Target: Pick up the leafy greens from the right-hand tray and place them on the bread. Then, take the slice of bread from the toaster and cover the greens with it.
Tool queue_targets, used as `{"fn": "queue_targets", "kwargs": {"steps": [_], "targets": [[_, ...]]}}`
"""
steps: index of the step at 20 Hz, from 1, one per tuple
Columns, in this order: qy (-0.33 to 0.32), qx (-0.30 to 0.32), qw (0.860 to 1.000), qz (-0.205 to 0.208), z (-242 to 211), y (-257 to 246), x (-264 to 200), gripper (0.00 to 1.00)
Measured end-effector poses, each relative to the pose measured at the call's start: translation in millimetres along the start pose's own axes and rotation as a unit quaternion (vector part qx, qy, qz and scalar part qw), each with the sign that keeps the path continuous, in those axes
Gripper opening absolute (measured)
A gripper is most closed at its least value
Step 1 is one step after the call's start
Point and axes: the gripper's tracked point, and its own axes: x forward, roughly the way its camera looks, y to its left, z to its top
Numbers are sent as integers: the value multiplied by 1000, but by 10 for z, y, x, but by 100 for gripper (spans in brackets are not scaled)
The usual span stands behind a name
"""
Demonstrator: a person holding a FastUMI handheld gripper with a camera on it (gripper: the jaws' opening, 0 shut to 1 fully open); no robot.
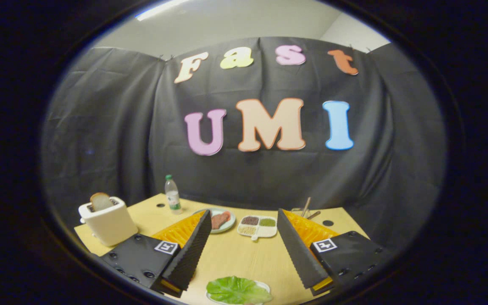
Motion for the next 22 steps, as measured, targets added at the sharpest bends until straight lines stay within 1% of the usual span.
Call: {"fn": "queue_targets", "kwargs": {"steps": [3, 6, 8, 12, 14, 16, 20, 22], "targets": [[49, -30, 998, 34, -345, -43, 28, 100], [91, -51, 992, 74, -670, 6, 73, 100], [124, -71, 983, 110, -871, 86, 70, 100], [177, -112, 965, 157, -1226, 85, 82, 100], [210, -134, 952, 179, -1426, 88, 102, 100], [242, -165, 935, 198, -1626, 58, 85, 100], [314, -205, 894, 245, -2099, 83, -70, 100], [335, -221, 877, 263, -2255, 124, -73, 100]]}}
